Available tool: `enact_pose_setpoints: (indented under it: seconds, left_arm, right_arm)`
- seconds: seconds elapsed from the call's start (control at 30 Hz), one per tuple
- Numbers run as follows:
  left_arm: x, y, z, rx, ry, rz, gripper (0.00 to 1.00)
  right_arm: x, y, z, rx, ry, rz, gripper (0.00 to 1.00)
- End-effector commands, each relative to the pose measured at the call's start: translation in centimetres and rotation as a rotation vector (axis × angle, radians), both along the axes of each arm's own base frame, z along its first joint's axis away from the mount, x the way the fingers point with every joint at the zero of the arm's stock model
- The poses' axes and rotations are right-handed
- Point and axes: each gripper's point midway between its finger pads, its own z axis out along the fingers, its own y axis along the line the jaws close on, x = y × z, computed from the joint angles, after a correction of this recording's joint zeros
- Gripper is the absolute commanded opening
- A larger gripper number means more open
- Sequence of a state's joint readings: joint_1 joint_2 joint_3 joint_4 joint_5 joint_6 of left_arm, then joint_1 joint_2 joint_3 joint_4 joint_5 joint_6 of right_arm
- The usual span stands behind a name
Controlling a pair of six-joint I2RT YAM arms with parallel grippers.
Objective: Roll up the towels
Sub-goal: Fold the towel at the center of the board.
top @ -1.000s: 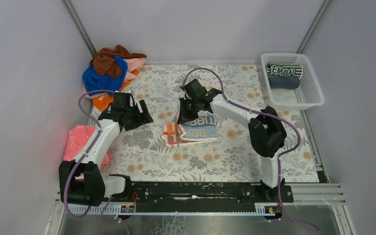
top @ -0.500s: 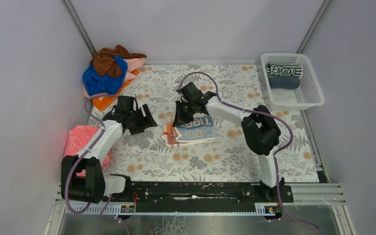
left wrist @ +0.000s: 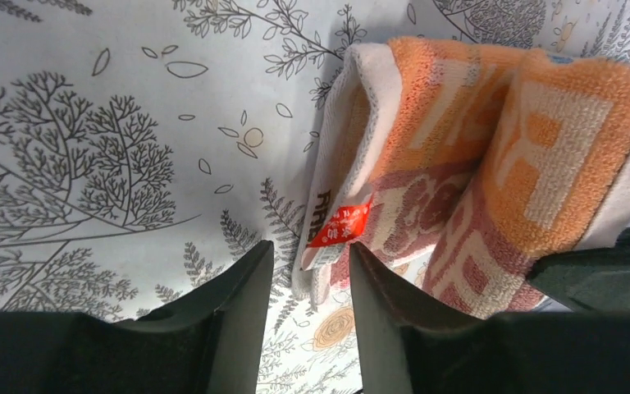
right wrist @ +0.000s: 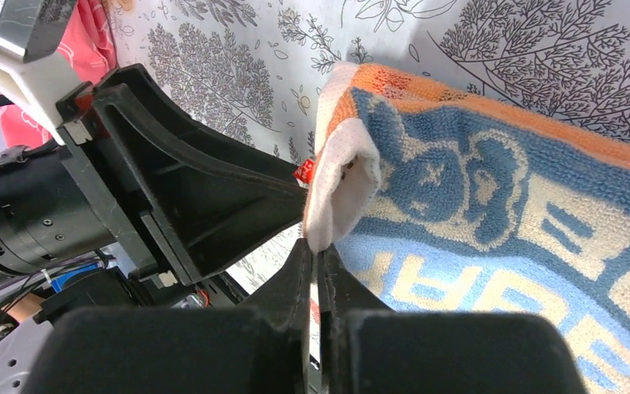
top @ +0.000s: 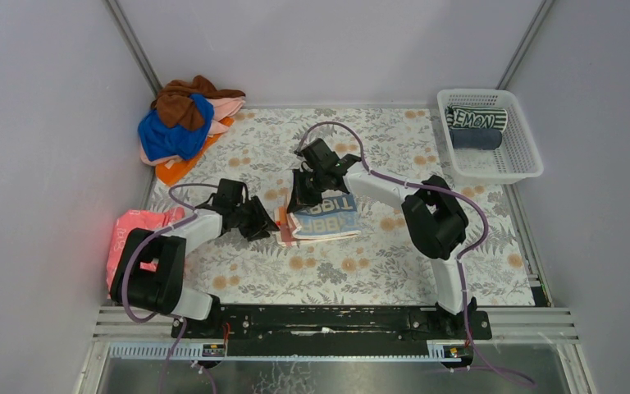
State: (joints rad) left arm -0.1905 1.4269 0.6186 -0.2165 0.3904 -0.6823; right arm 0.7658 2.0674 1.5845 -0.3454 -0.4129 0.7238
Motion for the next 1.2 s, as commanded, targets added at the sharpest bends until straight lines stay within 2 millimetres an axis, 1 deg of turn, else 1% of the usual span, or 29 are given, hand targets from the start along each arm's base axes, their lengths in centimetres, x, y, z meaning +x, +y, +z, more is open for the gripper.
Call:
enact_pose_setpoints:
  seconds: [0.0,0.1,0.33,0.57,0.73,0.83,0.97,1.03,1.1,1.17]
  left_arm:
    - [1.1,-1.0,-0.3,-0.034,-0.044,0.005,0.34]
    - [0.8,-1.2,-0.8,-0.032,-0.035,0.003,0.25]
    - [0.4,-1.3,-1.4,-0.013,-0.027,-0.006,0.14]
    - [0.2,-1.3,-1.5,-0.003,-0.024,-0.009,0.12]
    - [0.2,-1.2,-1.5,0.005,-0.025,-0.009,0.12]
    - [0.2,-1.1,-1.4,0.015,-0.025,-0.005,0.12]
    - [0.2,-0.6,-1.3,0.039,-0.027,0.015,0.13]
    - [0.0,-0.2,-1.2,0.055,-0.028,0.032,0.15]
    - [-0.2,0.3,-0.8,0.075,-0.035,0.048,0.17]
    - [-0.4,0.9,-0.4,0.099,-0.042,0.068,0.22]
  right_arm:
    - [-0.3,1.2,-0.1,0.032,0.013,0.019,0.05]
    - [-0.3,1.2,-0.7,0.026,0.023,0.014,0.05]
    - [-0.2,2.0,-1.0,0.034,0.033,0.004,0.06]
    - [-0.2,2.8,-1.4,0.044,0.049,0.001,0.09]
    - [-0.6,3.2,-1.5,0.055,0.064,0.015,0.21]
    - [-0.7,3.3,-0.6,0.07,0.051,0.027,0.28]
    - [-1.1,2.9,1.9,0.102,-0.003,0.066,0.38]
    - [-1.5,2.3,2.9,0.109,-0.035,0.08,0.42]
    - [-1.7,1.3,3.8,0.097,-0.081,0.09,0.46]
    - [-1.8,0.0,4.6,0.077,-0.141,0.097,0.51]
